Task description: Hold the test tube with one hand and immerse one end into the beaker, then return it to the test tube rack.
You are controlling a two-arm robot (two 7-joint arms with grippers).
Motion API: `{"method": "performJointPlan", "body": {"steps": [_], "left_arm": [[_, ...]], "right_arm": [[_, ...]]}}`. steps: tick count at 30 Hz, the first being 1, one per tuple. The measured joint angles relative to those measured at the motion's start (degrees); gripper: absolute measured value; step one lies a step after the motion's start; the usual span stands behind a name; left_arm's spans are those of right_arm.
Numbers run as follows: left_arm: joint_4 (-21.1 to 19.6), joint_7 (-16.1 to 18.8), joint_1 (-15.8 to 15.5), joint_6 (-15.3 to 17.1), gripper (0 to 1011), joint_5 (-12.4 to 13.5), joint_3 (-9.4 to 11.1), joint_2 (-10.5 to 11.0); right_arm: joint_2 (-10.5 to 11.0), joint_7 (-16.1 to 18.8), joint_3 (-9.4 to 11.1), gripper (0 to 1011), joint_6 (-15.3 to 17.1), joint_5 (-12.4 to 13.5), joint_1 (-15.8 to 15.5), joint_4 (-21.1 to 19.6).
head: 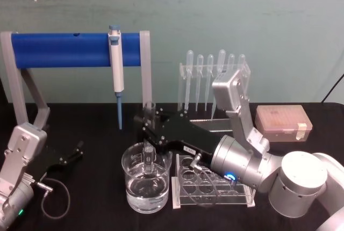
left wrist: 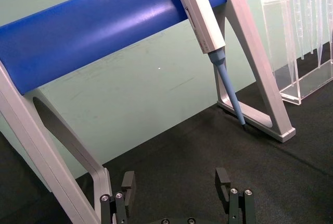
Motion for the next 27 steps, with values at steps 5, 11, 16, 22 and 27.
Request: {"method": "performJointPlan", "body": {"steps": [5,11,16,22,27], "left_arm": [[0.0,0.0,0.0,0.0,1000,0.0,0.0,0.0],[0.0,0.0,0.0,0.0,1000,0.0,0.0,0.0],[0.0,0.0,0.0,0.0,1000,0.0,0.0,0.0],[0.0,0.0,0.0,0.0,1000,0.0,0.0,0.0],[0.0,0.0,0.0,0.0,1000,0.0,0.0,0.0]], "right_arm": [[-0.2,0.8,-0.4,228,-1.0,-0.9,-0.1,1.1],[-0.5,1.6,-0.8,228,-1.9,-1.9,-0.4,2.6],[-0.7,2.1,-1.0,228,-2.4,-2.6,-0.4,3.6],[-1.0,2.6,-0.9,228,-2.8,-3.0,-0.7,4.4],[-1.1,2.8,-0.8,228,-2.7,-3.2,-0.9,4.5]]}}
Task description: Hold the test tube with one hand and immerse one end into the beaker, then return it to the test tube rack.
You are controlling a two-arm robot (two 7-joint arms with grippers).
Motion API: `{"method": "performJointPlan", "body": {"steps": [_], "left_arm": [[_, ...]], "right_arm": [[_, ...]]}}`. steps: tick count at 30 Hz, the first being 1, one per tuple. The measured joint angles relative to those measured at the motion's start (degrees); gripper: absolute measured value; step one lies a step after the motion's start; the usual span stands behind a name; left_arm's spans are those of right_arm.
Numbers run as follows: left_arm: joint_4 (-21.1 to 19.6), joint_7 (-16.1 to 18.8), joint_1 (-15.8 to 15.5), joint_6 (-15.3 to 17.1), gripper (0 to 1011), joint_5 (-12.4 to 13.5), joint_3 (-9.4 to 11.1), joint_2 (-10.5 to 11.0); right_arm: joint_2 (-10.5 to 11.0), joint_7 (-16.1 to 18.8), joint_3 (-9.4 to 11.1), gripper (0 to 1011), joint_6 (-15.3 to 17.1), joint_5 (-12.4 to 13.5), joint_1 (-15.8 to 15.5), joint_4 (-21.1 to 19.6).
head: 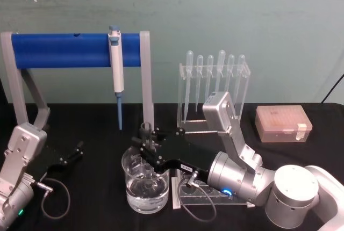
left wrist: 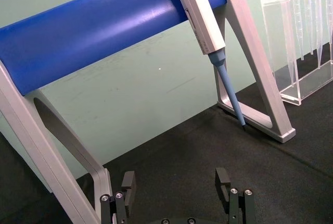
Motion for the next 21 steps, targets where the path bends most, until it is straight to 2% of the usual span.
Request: {"method": "performJointPlan", "body": {"steps": [21], "left_arm": [[0.0,0.0,0.0,0.0,1000,0.0,0.0,0.0]], "right_arm": [[-0.1,-0.2,0.3,228,0.4,-0.1,-0.2,-0.1]]}}
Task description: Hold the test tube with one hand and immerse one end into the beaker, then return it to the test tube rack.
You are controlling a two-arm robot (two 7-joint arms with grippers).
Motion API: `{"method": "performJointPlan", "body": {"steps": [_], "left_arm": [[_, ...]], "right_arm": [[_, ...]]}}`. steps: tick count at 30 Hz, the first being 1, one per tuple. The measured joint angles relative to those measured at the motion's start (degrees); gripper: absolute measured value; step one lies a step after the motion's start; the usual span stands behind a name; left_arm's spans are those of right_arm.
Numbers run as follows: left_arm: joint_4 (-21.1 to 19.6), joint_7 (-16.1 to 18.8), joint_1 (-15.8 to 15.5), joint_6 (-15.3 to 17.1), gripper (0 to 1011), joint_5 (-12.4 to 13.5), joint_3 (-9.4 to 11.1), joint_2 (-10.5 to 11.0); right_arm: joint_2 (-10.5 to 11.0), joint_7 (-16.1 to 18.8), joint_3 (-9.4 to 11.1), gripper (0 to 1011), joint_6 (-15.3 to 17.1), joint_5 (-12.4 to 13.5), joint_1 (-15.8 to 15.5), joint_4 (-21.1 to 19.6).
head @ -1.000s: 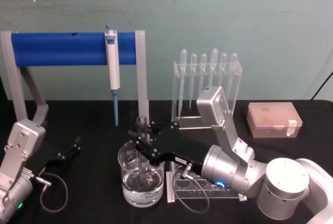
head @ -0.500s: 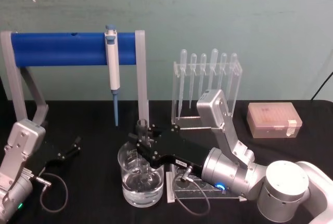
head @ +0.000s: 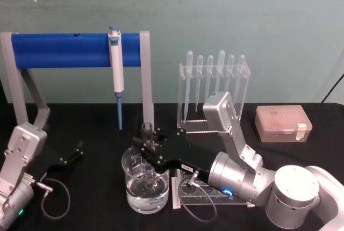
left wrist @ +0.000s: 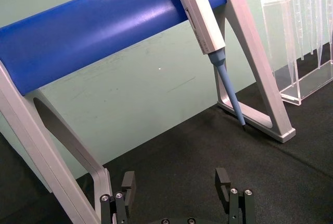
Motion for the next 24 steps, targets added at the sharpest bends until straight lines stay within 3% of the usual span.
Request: {"method": "performJointPlan", "body": {"steps": [24], "left_arm": [[0.0,0.0,0.0,0.0,1000,0.0,0.0,0.0]], "right_arm": [[0.1,-0.1,0.0,228,0.0,0.1,0.1,0.0]]}}
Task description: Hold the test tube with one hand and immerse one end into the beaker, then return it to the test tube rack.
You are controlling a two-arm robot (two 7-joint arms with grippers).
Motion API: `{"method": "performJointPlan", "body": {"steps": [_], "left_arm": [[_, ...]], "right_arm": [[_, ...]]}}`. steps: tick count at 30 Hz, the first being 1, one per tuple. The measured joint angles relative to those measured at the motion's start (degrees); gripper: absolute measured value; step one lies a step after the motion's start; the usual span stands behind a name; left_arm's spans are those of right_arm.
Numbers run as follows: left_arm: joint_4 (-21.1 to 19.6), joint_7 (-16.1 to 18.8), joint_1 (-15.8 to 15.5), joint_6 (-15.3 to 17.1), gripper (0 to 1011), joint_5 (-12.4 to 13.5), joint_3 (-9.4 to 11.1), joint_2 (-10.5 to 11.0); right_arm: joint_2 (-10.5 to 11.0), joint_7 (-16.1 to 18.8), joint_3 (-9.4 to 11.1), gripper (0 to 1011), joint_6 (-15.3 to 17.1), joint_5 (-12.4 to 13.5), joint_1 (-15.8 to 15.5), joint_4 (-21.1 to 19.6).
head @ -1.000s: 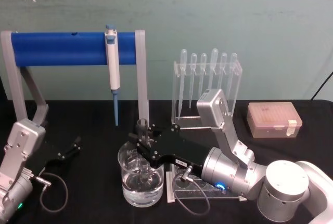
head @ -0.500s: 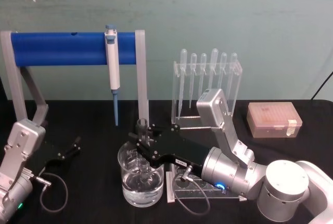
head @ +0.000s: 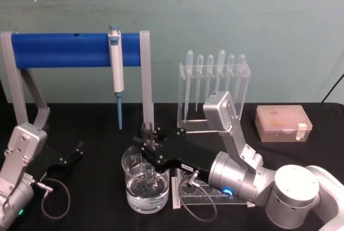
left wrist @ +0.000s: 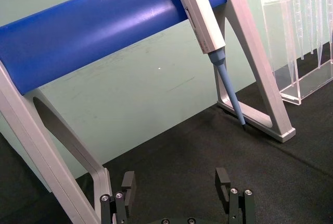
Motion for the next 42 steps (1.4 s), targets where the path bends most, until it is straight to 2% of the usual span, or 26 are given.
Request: {"method": "performJointPlan", "body": {"steps": [42], "left_arm": [[0.0,0.0,0.0,0.0,1000,0.0,0.0,0.0]], "right_arm": [[0.0,0.0,0.0,228,0.0,0.0,0.0,0.0]]}}
